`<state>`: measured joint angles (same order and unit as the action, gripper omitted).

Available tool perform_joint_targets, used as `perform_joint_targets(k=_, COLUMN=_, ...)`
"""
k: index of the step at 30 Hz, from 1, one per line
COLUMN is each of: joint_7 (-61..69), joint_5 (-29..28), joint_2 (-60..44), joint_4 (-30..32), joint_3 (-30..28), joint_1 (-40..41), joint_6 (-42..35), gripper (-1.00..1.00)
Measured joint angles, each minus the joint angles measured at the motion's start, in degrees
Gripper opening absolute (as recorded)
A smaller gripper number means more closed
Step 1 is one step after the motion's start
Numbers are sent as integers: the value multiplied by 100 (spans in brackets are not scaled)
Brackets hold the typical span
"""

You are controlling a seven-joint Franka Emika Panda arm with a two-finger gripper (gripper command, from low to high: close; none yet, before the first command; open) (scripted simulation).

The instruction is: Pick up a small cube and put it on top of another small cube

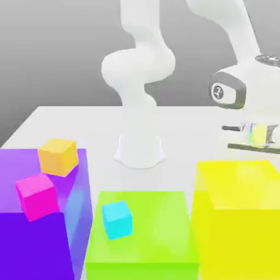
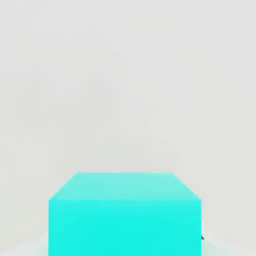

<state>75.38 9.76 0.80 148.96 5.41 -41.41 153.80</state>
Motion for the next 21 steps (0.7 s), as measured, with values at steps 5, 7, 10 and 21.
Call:
perform_joint_targets(k=5, joint_7=-132, joint_5=433, joint_2=140, joint_4=-1043, joint_3=-429, joint_1=491, joint_6=-711, gripper=-100)
perform_joint_targets(k=7, joint_7=-90, joint_5=375, joint_2=176, joint_4=-1407, joint_3=-654, joint_1=932, joint_6=-1105, gripper=-100)
perform_joint_targets(k=10, joint_7=75, joint_5=105, joint_2=180, joint_4=-1854, joint_3=-1002, joint_1=1668, joint_6=-1737, gripper=-100)
perform_joint_targets(k=21, joint_7=768, joint_5=-990, joint_2=95, joint_4=-3189, joint_3=-2222, joint_1=4307, joint_6=-3815, gripper=-100)
